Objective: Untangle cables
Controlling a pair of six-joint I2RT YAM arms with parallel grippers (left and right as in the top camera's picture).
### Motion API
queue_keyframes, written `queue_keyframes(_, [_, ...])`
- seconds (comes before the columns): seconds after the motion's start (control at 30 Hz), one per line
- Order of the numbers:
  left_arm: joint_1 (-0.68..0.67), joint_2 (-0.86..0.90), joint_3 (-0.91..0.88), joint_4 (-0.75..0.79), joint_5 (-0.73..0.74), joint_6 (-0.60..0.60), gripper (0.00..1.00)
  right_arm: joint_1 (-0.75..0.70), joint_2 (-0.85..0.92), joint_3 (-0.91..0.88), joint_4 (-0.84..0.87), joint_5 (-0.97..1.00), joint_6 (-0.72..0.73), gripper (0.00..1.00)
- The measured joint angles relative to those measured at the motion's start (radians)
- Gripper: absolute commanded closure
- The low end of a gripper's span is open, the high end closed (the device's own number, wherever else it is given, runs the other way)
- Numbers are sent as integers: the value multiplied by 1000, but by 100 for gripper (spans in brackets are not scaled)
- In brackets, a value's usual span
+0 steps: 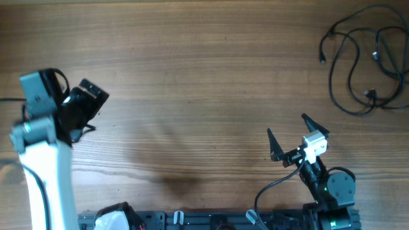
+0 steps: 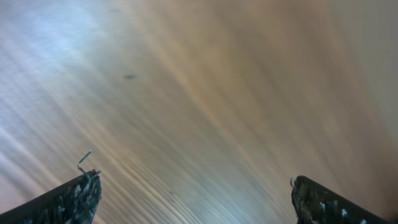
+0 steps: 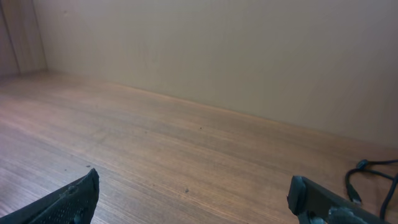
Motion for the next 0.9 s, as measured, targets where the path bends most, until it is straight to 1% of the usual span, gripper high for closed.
queue_keyframes(0.03, [-35, -67, -34, 68, -3, 4, 0, 0, 0, 0, 3, 0, 0, 0])
queue_keyframes(0.07, [-81, -175, -103, 188, -7, 21, 0, 0, -2, 0, 1, 0, 0, 0])
queue_keyframes(0.1, [-122, -290, -176, 257, -6, 38, 0, 0, -3, 0, 0, 0, 0, 0])
queue_keyframes(0.17, [-149, -460, -311, 399, -6, 56, 0, 0, -4, 0, 0, 0, 0, 1])
queue_keyframes(0.2, [-155, -529, -377, 430, -6, 61, 0, 0, -4, 0, 1, 0, 0, 0])
queue_keyframes(0.3, [-193, -726, -611, 668, -3, 102, 0, 0, -4, 0, 1, 0, 3, 0])
queue_keyframes(0.4, [-209, -867, -811, 879, 2, 126, 0, 0, -4, 0, 0, 0, 3, 0])
queue_keyframes(0.47, [-223, -961, -942, 981, 5, 151, 0, 0, -4, 0, 0, 0, 3, 0])
queue_keyframes(0.63, [-252, -1067, -1033, 981, 5, 208, 0, 0, -4, 0, 0, 0, 3, 0])
queue_keyframes(0.73, [-252, -1126, -1053, 896, 5, 217, 0, 0, -4, 0, 0, 0, 3, 0])
queue_keyframes(0.83, [-252, -1130, -1064, 796, 4, 221, 0, 0, -4, 0, 0, 0, 3, 0])
queue_keyframes(0.9, [-252, -1130, -1066, 789, -3, 224, 0, 0, -4, 0, 0, 0, 3, 0])
